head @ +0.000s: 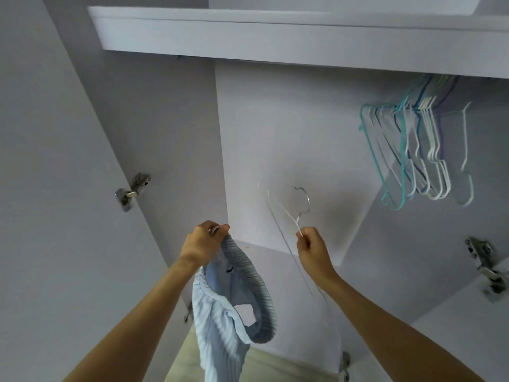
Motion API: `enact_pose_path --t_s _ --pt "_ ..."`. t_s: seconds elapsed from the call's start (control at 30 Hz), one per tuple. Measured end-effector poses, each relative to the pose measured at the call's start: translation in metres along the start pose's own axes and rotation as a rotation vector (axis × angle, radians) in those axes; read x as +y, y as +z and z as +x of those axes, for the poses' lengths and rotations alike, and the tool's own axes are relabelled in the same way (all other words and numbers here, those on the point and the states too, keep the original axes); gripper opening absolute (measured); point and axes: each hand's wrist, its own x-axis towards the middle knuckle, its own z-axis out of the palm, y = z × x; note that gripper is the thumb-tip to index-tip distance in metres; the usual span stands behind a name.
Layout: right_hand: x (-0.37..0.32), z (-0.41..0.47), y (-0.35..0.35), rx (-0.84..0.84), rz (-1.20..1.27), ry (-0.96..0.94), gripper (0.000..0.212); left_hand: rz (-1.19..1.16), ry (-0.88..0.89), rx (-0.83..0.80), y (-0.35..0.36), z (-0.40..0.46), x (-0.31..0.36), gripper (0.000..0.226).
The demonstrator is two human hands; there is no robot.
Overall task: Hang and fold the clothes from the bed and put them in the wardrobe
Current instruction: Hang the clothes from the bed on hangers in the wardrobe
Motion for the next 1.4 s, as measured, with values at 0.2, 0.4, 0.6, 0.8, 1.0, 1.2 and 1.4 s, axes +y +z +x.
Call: enact_pose_path --t_s 0.2,0.4,0.6,0.8,1.0,1.2,1.4 --pt "-0.025 -0.006 0.006 0.075 0.147 -0.157 0.015 0.032 -0.002 0.030 -0.014 -0.009 -0.017 0.031" --pt "-0.055 -0.007 0.021 0.086 0.290 -0.092 0.020 -0.044 -0.047 0.061 -0.023 -0.014 -0.022 0.040" --pt "-0.101 -0.006 0.030 0.235 0.666 0.145 0.047 -0.228 -0.128 0.145 -0.039 -0.012 -0.030 0.043" --pt "-0.126 0.006 0.054 0.298 1.069 0.366 0.046 -0.391 -0.190 0.108 -0.055 -0.019 -0.021 0.043" --pt "-0.116 0.004 0.089 0.312 0.915 0.344 0.045 -0.673 -0.219 -0.052 -0.076 -0.030 -0.004 0.034" --pt "-0.079 0.017 0.095 0.364 0.422 0.030 0.038 -0.682 -0.070 -0.151 -0.117 -0.035 -0.014 0.030" --pt "-0.097 0.038 0.063 0.407 0.196 -0.291 0.033 0.381 -0.086 0.203 -0.120 -0.039 -0.039 0.031"
